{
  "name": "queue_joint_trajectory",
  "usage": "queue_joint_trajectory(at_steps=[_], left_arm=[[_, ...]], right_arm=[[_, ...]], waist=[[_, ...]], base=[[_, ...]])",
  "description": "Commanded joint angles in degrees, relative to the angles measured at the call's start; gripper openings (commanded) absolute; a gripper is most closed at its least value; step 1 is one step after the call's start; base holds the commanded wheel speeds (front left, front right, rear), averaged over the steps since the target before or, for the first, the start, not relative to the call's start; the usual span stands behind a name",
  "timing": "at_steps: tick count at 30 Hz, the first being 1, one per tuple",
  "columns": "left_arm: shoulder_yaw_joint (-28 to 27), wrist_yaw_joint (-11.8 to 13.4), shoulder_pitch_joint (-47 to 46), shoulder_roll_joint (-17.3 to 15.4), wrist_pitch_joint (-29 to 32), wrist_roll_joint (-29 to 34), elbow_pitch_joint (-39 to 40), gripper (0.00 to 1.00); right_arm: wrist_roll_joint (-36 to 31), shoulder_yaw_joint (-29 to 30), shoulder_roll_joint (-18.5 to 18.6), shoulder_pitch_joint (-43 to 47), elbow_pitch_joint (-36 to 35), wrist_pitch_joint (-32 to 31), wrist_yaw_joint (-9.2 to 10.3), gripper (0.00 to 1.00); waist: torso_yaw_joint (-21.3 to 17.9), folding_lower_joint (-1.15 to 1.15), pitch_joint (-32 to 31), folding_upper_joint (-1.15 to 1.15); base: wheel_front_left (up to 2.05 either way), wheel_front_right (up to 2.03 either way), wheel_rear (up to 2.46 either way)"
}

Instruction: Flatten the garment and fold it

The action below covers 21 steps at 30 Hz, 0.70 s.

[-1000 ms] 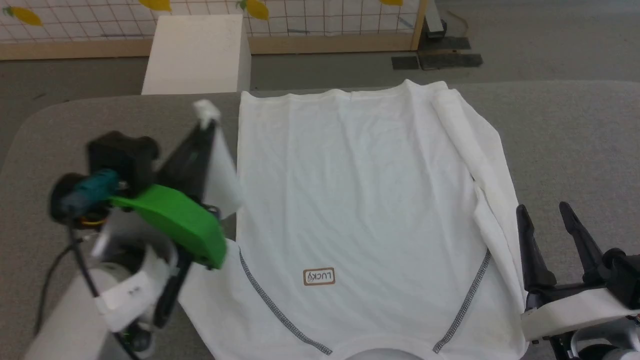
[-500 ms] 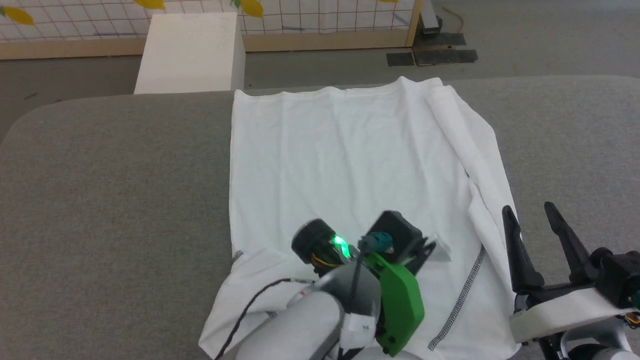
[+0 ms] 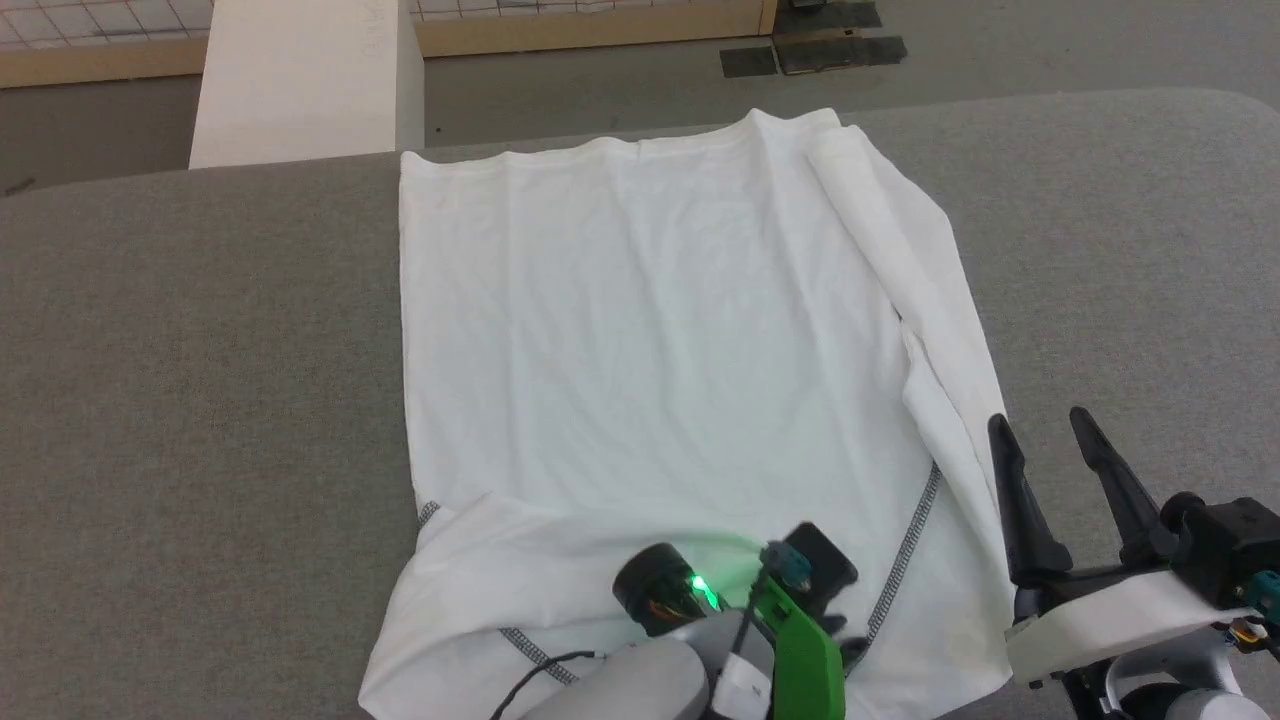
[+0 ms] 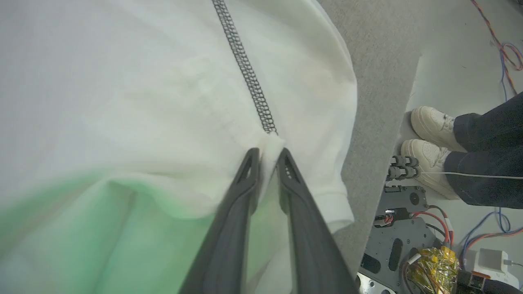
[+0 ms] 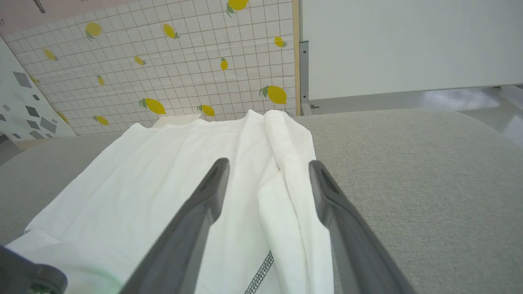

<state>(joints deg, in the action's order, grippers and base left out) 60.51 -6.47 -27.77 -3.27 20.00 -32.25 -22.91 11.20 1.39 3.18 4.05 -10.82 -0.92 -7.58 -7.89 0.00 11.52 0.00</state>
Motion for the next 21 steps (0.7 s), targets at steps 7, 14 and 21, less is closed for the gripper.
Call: queue_joint_trajectory(at_steps=[7,14,21], left_arm=[[-11.29,3.88,-3.67,-0.58,-11.57,-5.71,7.03,1.00],[-24.84,13.21,-1.98,-10.47,-28.35,-1.37,11.00,1.00],[-35.37,17.33,2.69,-16.39,-34.74,0.00,13.41,1.00]], right_arm=[[0.37,0.14,1.13,-2.16,0.50,-0.70,0.09,1.00],[-0.47,1.41,4.23,-8.11,2.50,-3.91,0.09,1.00],[1.48,3.80,6.83,-22.19,10.46,-11.52,0.09,1.00]], waist=[[1.68,0.00,-0.14,0.00],[3.72,0.00,1.39,0.00],[6.65,0.00,6.91,0.00]], base=[[0.00,0.00,0.00],[0.00,0.00,0.00],[0.00,0.00,0.00]])
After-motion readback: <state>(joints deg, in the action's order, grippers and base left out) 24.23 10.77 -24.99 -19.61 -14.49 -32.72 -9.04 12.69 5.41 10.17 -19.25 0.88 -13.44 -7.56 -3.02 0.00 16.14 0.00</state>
